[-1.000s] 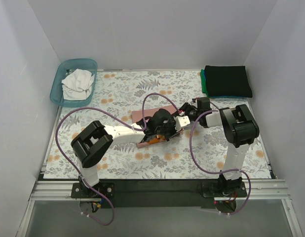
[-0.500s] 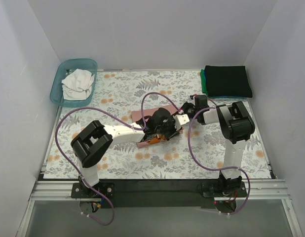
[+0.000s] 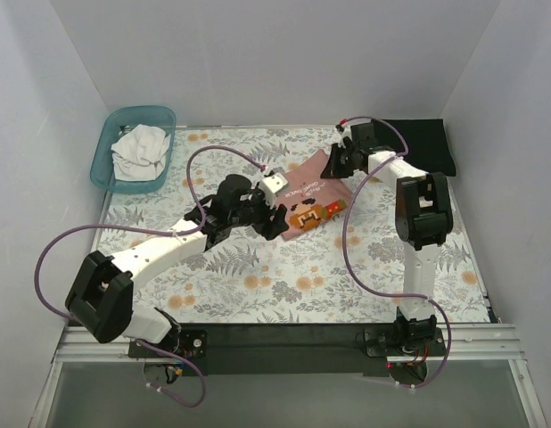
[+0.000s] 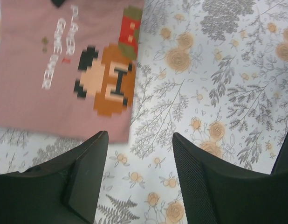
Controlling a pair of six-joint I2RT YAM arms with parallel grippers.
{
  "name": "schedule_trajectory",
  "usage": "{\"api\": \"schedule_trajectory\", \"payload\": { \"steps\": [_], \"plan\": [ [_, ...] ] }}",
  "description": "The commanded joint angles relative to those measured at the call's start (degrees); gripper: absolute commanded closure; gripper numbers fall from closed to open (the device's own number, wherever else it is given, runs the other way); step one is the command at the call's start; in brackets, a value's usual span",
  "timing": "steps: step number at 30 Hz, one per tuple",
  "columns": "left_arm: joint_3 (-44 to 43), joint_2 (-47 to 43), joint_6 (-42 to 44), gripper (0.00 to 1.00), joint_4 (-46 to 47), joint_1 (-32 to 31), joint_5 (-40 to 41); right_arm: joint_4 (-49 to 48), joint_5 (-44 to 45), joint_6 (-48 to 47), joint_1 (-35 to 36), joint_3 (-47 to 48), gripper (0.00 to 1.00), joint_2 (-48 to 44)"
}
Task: Fold and stack the t-shirts
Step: Neatly place the folded tshirt to the corner
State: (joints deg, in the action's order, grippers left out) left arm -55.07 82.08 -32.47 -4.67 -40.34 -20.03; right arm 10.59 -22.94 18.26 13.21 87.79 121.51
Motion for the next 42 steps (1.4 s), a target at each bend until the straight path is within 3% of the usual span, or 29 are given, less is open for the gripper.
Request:
{"api": "schedule_trajectory", "payload": {
  "steps": [1, 7, 9, 11, 13, 18, 42],
  "plan": [
    [4.43, -3.93, -1.81, 0.42, -4.82, 2.19, 1.57, 8.64, 8.51, -12.97, -2.39, 9.75, 0.99, 1.97],
    [7.96, -7.11, -2.42, 0.40, -4.82, 3.16, 2.28, 13.75, 12.82, -22.73, -4.25, 23.55, 0.99, 5.05],
    [8.13, -7.20, -2.34, 0.33, -4.83, 3.42, 2.63, 14.19, 13.70, -26.06, -4.51, 25.76, 0.99, 4.44],
    [8.22, -7.03, -2.25, 0.18, -4.82, 3.69, 2.54, 14.37, 15.64, -28.53, -4.51, 28.74, 0.99, 4.17],
    [8.22, -6.85, -2.34, 0.14, -4.74, 3.69, 2.72, 14.46, 17.74, -31.96, -4.86, 30.85, 0.99, 4.08],
    [9.63, -7.55, -2.95, 0.11, -3.69, 3.77, 2.89, 16.13, 18.46, -34.69, -6.09, 37.36, 0.99, 3.47],
    [13.67, -11.95, -2.16, 0.10, -3.24, 3.77, 2.36, 16.57, 20.65, -35.93, -6.53, 39.65, 0.99, -6.02]
  ]
}}
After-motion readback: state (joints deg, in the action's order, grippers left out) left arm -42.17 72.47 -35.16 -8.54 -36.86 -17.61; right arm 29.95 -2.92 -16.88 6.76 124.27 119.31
